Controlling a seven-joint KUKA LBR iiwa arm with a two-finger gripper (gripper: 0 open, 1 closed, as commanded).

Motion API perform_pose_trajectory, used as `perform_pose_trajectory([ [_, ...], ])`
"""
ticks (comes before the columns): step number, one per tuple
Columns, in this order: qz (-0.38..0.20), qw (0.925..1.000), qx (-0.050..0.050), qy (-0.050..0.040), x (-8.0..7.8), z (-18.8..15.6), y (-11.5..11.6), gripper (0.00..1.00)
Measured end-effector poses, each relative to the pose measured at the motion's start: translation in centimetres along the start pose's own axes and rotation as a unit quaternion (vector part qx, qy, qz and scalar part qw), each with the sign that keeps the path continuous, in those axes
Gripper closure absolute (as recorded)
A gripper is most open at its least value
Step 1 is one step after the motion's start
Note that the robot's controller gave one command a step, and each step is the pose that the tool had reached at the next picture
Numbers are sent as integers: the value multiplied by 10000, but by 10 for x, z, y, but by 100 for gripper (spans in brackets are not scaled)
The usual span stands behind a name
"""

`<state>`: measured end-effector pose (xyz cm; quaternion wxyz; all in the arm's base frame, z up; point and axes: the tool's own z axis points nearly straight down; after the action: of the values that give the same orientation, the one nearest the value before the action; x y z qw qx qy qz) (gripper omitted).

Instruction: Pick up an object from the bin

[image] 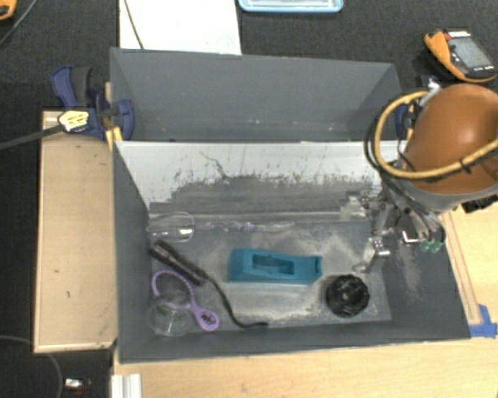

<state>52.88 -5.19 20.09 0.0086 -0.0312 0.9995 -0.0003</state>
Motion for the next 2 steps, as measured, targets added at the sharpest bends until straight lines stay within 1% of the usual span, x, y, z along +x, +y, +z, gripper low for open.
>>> perform_pose_trajectory([
  [1, -1121, 9937, 13, -19, 8, 67, -9, 0],
  [2, -2023, 9793, -3, -12, 13, 126, -8, 100],
])
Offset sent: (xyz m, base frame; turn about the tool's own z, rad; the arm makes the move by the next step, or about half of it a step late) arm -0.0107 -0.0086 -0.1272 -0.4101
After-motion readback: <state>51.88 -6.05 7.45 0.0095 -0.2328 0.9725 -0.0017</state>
